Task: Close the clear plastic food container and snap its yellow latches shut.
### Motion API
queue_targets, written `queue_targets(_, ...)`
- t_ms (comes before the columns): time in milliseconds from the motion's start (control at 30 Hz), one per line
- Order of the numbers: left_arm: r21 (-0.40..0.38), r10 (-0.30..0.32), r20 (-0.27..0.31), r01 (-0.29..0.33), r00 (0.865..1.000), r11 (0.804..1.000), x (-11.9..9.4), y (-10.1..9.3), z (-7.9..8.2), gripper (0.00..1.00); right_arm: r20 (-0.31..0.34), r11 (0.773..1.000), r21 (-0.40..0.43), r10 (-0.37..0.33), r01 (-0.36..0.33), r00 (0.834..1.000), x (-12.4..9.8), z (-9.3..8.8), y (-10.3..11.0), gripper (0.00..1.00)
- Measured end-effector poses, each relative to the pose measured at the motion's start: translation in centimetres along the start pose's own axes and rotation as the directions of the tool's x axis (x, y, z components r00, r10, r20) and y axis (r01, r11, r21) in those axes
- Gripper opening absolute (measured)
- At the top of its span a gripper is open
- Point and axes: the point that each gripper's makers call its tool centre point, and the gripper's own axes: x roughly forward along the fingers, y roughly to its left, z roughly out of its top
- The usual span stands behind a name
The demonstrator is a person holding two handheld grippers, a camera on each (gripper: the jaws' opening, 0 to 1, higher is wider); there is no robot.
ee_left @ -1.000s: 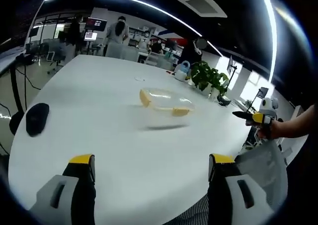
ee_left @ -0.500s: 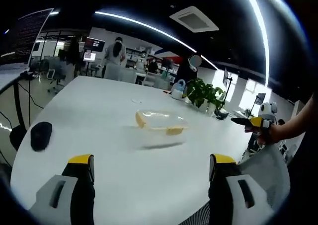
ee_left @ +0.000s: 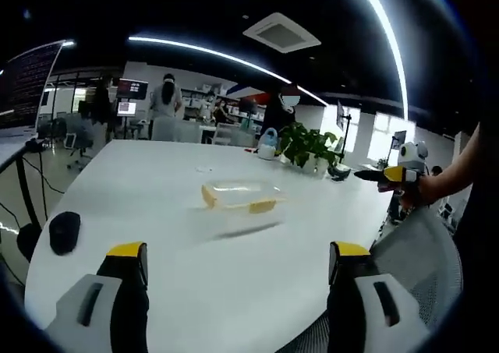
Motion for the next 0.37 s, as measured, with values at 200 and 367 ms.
queue_targets(200, 0.012, -0.004, -0.018, 0.004, 1.0, 1.0, -0.05, -0.06, -0.26, 0.97, -0.024, 1.0, -0.024, 0.007, -0.008, 1.0, 0.14, -0.59, 0.13, 0.99)
queue_targets(367, 0.005, -0.004, -0.005, 0.004, 1.0, 1.0, -0.05, 0.1, 0.19, 0.97, -0.028, 1.0, -0.019, 0.001, -0.002, 1.0, 0.15, -0.66, -0.01, 0.99)
